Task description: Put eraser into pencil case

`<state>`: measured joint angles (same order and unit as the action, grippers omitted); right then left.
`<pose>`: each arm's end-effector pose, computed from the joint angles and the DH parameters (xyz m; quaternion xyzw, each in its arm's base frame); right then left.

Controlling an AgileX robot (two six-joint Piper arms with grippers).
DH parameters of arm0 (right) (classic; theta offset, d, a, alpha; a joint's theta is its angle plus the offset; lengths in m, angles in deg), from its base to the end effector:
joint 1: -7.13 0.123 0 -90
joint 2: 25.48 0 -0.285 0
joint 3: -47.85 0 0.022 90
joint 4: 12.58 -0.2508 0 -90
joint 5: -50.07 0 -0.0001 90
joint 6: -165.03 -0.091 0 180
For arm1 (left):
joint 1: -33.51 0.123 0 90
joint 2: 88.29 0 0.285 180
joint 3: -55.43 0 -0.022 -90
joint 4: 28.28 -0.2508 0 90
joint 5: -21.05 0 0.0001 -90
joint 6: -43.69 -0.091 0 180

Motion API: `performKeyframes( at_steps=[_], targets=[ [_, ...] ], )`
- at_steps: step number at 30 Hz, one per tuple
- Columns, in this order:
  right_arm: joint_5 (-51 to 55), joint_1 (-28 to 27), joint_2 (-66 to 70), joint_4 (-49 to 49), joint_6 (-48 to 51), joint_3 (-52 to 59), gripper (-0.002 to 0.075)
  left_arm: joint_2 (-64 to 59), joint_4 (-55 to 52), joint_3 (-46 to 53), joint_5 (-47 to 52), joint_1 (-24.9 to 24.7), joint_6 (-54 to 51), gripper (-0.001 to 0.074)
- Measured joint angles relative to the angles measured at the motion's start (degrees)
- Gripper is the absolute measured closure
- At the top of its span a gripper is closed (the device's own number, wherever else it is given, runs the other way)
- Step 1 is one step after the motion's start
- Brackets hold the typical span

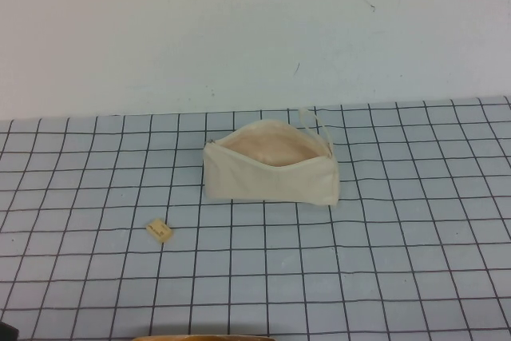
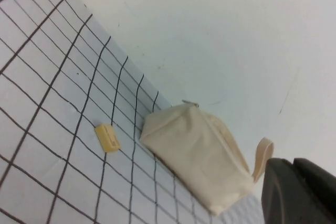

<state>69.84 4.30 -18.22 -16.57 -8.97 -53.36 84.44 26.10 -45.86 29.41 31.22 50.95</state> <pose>0.0535 -0.0005 0.1734 -0.0030 0.7974 -0.0173 0.6032 0.0558 -0.0131 0.1972 -0.3144 0.6393 -0.4052 0.5730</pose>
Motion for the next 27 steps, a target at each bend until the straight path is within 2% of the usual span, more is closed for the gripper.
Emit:
performKeyframes(
  at_steps=[3,6,8,14,19,27],
  targets=[
    [0.0,0.0,0.0,0.0,0.0,0.0,0.0729,0.0,-1.61,-2.05,4.09,0.0,-7.26,0.0737],
    [0.0,0.0,0.0,0.0,0.0,0.0,0.0729,-4.07,-9.04,-8.59,11.39,0.0,-12.1,0.0737],
    [0.0,0.0,0.0,0.0,0.0,0.0,0.0729,-12.64,-20.62,-18.19,21.98,0.0,-13.63,0.0737],
    [0.0,0.0,0.0,0.0,0.0,0.0,0.0729,-35.48,-39.64,-38.19,40.56,0.0,-15.85,0.0737],
    [0.0,0.0,0.0,0.0,0.0,0.0,0.0729,-53.22,-43.39,-52.09,48.03,0.0,-20.42,0.0737],
    [0.0,0.0,0.0,0.0,0.0,0.0,0.0729,-75.9,-40.99,-66.43,49.27,-1.24,-24.84,0.0722]
  ],
)
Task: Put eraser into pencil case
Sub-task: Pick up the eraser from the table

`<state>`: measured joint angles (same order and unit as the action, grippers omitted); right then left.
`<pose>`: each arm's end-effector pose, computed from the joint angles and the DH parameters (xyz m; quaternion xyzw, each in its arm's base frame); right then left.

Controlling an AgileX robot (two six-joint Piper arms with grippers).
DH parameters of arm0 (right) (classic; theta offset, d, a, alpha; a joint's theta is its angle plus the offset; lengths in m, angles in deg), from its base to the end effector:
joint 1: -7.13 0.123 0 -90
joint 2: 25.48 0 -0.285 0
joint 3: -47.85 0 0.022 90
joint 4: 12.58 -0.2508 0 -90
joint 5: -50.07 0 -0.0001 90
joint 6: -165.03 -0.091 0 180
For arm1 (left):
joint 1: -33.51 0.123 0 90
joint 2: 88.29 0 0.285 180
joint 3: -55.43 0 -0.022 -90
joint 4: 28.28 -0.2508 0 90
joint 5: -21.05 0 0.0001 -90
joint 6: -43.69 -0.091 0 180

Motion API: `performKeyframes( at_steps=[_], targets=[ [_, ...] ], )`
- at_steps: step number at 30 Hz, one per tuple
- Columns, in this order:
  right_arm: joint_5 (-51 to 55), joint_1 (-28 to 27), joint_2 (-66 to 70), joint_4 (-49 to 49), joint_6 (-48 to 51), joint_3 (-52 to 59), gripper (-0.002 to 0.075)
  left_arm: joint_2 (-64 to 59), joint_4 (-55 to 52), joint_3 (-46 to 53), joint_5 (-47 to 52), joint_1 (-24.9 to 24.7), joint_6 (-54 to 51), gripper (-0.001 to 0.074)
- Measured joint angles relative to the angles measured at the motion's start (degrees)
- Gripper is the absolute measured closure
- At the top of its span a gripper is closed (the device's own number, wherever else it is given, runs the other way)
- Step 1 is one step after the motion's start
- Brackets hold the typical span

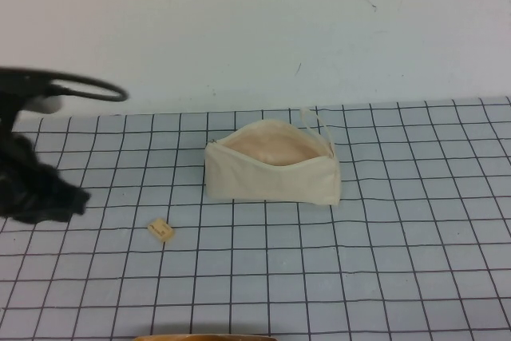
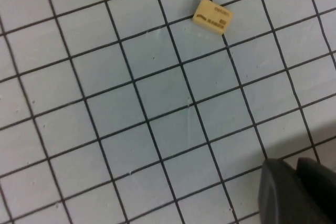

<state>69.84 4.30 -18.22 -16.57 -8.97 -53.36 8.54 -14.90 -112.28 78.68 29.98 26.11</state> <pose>0.0535 -0.0005 0.1734 -0.0030 0.7974 -0.0173 0.6032 0.2576 -0.0337 0.3249 0.1398 0.9565 -0.0811 0.2428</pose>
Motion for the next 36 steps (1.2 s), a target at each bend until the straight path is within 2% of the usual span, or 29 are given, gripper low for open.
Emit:
performKeyframes(
  at_steps=[3,4,5,7,9,11,17,23,36],
  targets=[
    [0.0,0.0,0.0,0.0,0.0,0.0,0.0729,-6.63,0.09,-3.65,0.59,-2.01,-0.22,0.0646],
    [0.0,0.0,0.0,0.0,0.0,0.0,0.0729,-8.8,0.09,-4.71,0.69,-3.04,-0.55,0.06],
    [0.0,0.0,0.0,0.0,0.0,0.0,0.0729,-12.79,-0.67,-6.56,0.69,-5.32,-1.97,0.0502],
    [0.0,0.0,0.0,0.0,0.0,0.0,0.0729,-16.26,-1.9,-8.11,0.4,-8.16,-3.74,0.0397],
    [0.0,0.0,0.0,0.0,0.0,0.0,0.0729,-19.08,-3.63,-9.34,-0.41,-10.61,-4.16,0.032],
    [0.0,0.0,0.0,0.0,0.0,0.0,0.0729,-22.33,-5.5,-11.09,-0.3,-12.02,-2.41,0.0276],
    [0.0,0.0,0.0,0.0,0.0,0.0,0.0729,-32.5,-9.24,-17.44,0.97,-12.03,1.54,0.0247],
    [0.0,0.0,0.0,0.0,0.0,0.0,0.0729,-38.05,-10.41,-21.38,-2.11,-11.98,0.46,0.0245],
    [0.0,0.0,0.0,0.0,0.0,0.0,0.0729,-43.02,-10.31,-21.61,-6.91,-11.98,-4.72,0.0245]
  ],
)
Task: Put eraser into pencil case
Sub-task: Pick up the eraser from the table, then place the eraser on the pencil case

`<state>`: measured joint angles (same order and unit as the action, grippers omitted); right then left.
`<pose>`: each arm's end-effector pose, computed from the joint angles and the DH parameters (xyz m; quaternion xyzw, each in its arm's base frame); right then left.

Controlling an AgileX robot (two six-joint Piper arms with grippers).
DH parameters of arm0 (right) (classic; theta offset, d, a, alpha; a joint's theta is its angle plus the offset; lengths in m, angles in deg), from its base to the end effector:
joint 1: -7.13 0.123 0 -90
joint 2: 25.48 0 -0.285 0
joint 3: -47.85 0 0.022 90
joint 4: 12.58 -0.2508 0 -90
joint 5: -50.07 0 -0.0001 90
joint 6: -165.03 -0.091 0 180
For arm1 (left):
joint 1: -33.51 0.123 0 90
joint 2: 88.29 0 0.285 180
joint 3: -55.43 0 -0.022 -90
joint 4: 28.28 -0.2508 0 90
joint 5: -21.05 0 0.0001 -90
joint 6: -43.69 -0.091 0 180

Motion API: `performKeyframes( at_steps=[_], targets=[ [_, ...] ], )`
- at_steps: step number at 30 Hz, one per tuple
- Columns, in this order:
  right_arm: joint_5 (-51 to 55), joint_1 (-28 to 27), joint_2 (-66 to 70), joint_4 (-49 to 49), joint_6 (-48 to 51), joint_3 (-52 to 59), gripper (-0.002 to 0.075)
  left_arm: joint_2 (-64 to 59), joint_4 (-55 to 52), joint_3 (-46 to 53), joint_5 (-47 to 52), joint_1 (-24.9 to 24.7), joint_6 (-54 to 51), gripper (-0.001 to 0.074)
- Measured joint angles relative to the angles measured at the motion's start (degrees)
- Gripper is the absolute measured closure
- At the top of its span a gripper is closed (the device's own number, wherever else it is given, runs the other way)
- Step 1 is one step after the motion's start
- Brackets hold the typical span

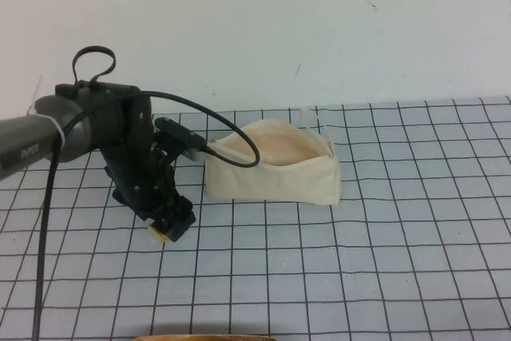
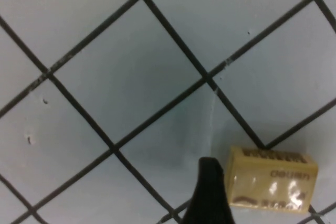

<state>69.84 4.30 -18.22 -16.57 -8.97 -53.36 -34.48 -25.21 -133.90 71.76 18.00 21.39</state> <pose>0.0535 -0.0005 0.1734 -0.0030 0.7974 -0.0173 0.6032 0.4051 -0.1163 0.1705 0.3081 0.9449 -0.0160 0.1094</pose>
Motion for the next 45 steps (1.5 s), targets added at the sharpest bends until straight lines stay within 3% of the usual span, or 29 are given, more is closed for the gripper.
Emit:
performKeyframes(
  at_steps=[15,18,22,30,35,40,45],
  targets=[
    [0.0,0.0,0.0,0.0,0.0,0.0,0.0729,-2.21,0.78,-0.34,-0.93,1.43,-0.08,0.0248],
    [0.0,0.0,0.0,0.0,0.0,0.0,0.0729,-2.21,0.93,-0.33,-0.81,1.75,-0.08,0.03],
    [0.0,0.0,0.0,0.0,0.0,0.0,0.0729,-2.21,1.56,-0.46,-0.36,1.75,-0.08,0.0453],
    [0.0,0.0,0.0,0.0,0.0,0.0,0.0729,-0.29,4.55,-3.72,6.23,1.75,0.06,0.045],
    [0.0,0.0,0.0,0.0,0.0,0.0,0.0729,4.59,13.62,-11.35,7.64,1.64,0.7,0.045],
    [0.0,0.0,0.0,0.0,0.0,0.0,0.0729,6.43,26.71,-15.17,-0.47,-0.67,-2.01,0.045],
    [0.0,0.0,0.0,0.0,0.0,0.0,0.0729,3.75,29.95,-15.27,-6.68,-4.59,-2.92,0.0451]
  ],
)
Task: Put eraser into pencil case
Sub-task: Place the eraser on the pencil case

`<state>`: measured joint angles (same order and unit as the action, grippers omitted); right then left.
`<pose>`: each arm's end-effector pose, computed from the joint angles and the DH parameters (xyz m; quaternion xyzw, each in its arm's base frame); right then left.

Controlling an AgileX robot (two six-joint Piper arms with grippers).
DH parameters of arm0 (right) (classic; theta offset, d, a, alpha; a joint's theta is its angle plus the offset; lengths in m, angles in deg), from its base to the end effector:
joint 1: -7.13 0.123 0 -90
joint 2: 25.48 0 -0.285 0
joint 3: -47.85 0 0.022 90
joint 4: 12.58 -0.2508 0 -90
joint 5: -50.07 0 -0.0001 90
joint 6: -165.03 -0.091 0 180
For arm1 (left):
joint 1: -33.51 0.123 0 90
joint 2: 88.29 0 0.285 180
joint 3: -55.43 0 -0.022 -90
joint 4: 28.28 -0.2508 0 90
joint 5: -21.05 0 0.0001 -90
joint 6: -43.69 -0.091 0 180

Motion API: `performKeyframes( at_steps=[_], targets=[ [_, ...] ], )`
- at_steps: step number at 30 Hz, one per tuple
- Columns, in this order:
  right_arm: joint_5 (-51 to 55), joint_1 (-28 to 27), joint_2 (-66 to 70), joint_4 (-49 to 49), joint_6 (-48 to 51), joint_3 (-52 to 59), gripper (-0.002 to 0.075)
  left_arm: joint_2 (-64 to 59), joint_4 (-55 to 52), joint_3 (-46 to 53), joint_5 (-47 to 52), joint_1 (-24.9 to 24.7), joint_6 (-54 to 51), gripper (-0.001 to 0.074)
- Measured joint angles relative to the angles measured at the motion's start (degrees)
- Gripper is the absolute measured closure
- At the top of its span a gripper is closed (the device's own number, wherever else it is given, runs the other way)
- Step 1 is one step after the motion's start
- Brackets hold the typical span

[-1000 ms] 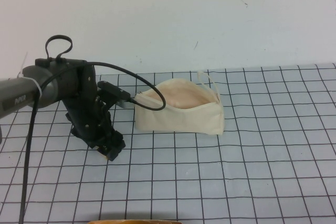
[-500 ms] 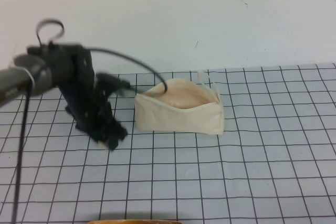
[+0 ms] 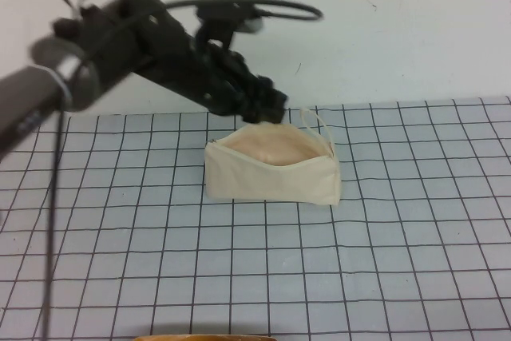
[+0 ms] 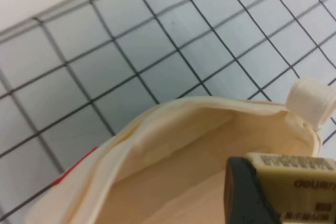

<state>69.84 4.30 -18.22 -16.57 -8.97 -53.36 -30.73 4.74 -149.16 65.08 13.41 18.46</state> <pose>0.0535 -0.0005 0.1734 -0.0030 0.7974 -0.0173 0.6032 0.4218 -0.1911 0.2895 0.2305 0.8858 -0.2391 0.3241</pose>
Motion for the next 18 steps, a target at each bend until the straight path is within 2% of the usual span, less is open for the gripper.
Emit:
performKeyframes(
  at_steps=[6,11,13,16,18],
  targets=[
    [0.0,0.0,0.0,0.0,0.0,0.0,0.0729,-4.48,-0.9,0.0,-4.47,-3.26,-0.61,0.0441],
    [0.0,0.0,0.0,0.0,0.0,0.0,0.0729,-5.33,-1.7,0.0,-6.29,-2.77,0.63,0.0291],
    [0.0,0.0,0.0,0.0,0.0,0.0,0.0729,-5.33,-1.92,-0.64,-5.42,-2.31,1.3,0.0265],
    [0.0,0.0,0.0,0.0,0.0,0.0,0.0729,-5.33,-2.15,-2.74,-1.79,-1.64,1.87,0.0286],
    [0.0,0.0,0.0,0.0,0.0,0.0,0.0729,-5.06,-2.46,-4.2,1.81,-1.28,2.17,0.0372]
  ],
)
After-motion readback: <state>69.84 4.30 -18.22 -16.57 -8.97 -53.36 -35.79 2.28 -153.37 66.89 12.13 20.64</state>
